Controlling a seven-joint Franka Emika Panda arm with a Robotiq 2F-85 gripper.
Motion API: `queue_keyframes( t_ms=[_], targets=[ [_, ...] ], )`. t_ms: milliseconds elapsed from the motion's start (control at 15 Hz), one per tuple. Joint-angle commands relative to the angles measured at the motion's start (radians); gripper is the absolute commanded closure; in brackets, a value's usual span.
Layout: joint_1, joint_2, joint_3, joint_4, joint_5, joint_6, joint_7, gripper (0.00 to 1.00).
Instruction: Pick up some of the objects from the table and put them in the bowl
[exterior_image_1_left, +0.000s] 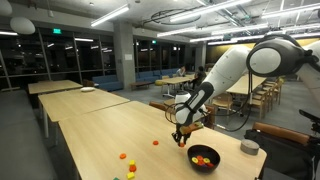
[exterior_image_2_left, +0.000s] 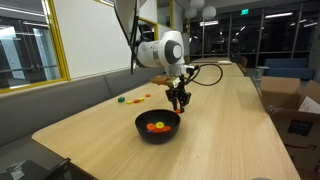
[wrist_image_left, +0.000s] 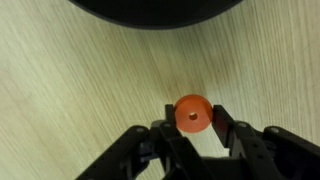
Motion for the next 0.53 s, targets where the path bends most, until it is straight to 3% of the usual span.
queue_keyframes(
  t_ms=[0,267,467],
  targets=[
    [0.049,-0.066,-0.044,0.001,-0.067,-0.069,0.066,0.83],
    [0.082,-0.136,-0.064,-0.011,-0.147,-0.203,0.136,0.83],
    [0.075,-0.194,-0.034,-0.025,-0.162,-0.305,0.144,0.83]
  ],
)
